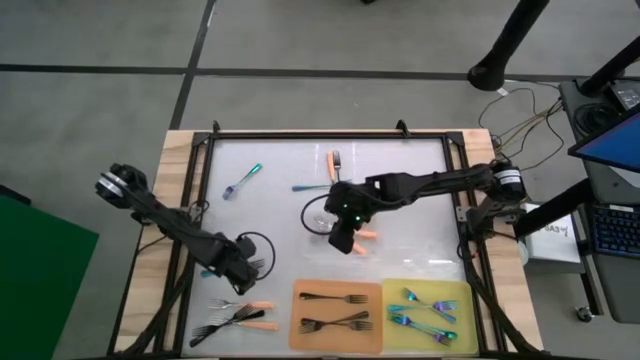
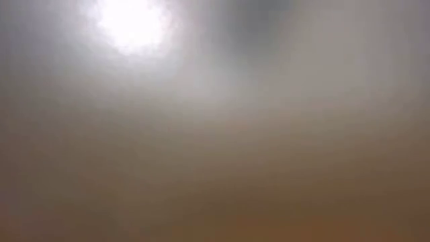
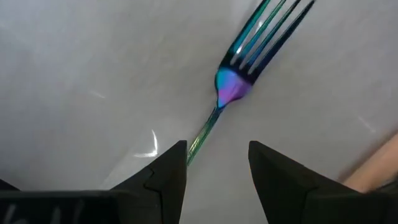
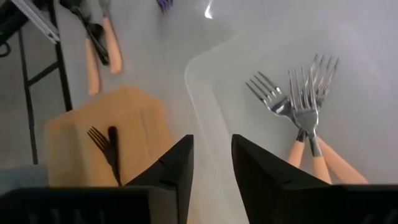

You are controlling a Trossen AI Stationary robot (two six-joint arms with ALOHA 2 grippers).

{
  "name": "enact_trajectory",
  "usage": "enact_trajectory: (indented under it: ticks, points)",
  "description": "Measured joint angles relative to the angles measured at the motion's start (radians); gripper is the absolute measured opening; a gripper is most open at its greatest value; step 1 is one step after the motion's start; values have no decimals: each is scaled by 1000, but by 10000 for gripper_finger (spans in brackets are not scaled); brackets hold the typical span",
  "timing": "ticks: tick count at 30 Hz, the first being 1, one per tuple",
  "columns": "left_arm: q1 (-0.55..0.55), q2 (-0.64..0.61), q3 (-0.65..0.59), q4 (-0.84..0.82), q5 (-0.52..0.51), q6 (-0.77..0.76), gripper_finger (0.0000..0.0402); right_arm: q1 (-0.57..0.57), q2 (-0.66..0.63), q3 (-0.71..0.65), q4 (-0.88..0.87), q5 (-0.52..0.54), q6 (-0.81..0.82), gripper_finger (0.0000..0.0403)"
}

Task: Sort silverware by color (type)
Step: Put the blue fork into the yellow bin

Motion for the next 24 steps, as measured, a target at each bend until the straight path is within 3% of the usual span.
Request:
enact_trajectory:
  ticks: [18,24]
  points:
    - [19,148,-40,62,-1,-3,152,-2,-8,50,5,1,-24,79]
    - [24,179,-37,88,22,-2,93,-2,-8,50,5,1,-21,75]
